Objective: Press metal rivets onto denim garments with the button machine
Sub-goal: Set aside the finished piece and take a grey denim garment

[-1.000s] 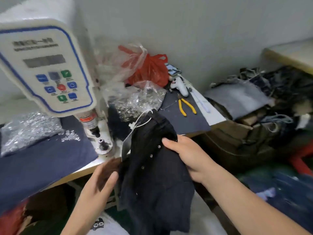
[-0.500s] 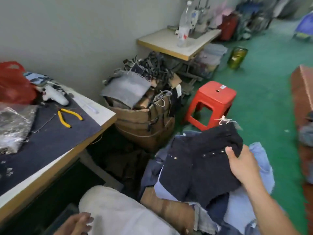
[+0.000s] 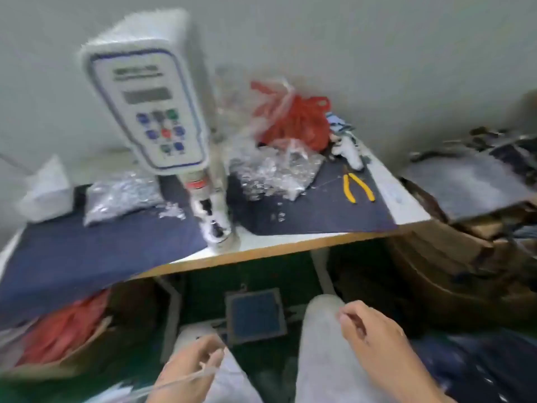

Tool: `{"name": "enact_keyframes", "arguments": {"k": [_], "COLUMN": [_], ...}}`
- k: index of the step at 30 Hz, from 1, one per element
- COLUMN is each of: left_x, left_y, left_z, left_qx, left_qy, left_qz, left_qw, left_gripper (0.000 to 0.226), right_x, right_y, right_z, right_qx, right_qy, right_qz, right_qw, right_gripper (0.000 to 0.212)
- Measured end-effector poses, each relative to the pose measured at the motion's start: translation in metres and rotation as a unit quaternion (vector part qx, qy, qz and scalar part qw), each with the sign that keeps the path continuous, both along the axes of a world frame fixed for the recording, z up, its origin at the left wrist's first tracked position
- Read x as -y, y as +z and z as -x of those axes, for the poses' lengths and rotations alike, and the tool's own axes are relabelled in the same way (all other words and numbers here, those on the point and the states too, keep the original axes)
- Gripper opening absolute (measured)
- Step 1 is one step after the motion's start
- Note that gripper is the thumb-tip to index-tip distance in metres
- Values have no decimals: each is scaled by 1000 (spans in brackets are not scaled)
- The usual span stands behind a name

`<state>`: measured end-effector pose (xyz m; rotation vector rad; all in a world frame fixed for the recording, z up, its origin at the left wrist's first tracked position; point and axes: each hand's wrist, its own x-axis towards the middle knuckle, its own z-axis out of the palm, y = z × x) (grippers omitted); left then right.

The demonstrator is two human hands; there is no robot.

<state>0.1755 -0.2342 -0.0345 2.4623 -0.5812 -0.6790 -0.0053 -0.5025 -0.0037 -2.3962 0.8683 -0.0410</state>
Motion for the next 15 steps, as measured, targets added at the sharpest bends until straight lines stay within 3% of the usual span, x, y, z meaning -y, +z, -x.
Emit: {"name": "enact_keyframes", "arguments": {"k": [4, 6, 9, 10, 12, 15], "left_x": [-126, -175, -232, -245, -267, -289], "left_y": [38, 58, 66, 64, 54, 34], "left_z": [30, 54, 99, 112, 133, 146], "left_qx": [151, 225, 337, 337, 299, 140], "left_qy": [152, 234, 317, 348, 415, 476], "left_qz": [-47, -76, -155, -180, -225, -312], "left_qw": [976, 943, 873, 856, 829, 810], "left_gripper": [14, 21, 14, 17, 50, 95], "right_x": [-81, -127, -185, -201, -226, -248], "right_y": [-12, -23, -42, -47, -56, -63], "right_z": [-94, -120, -136, -138, -140, -139], "right_qx": [-96, -131, -137, -141, -145, -155], "right_qy": [269, 343, 425, 442, 476, 523], "right_qz": [-40, -32, -17, -15, -15, -21], "right_qw": [958, 930, 895, 886, 867, 838], "right_gripper": [18, 17, 19, 19, 18, 16]}}
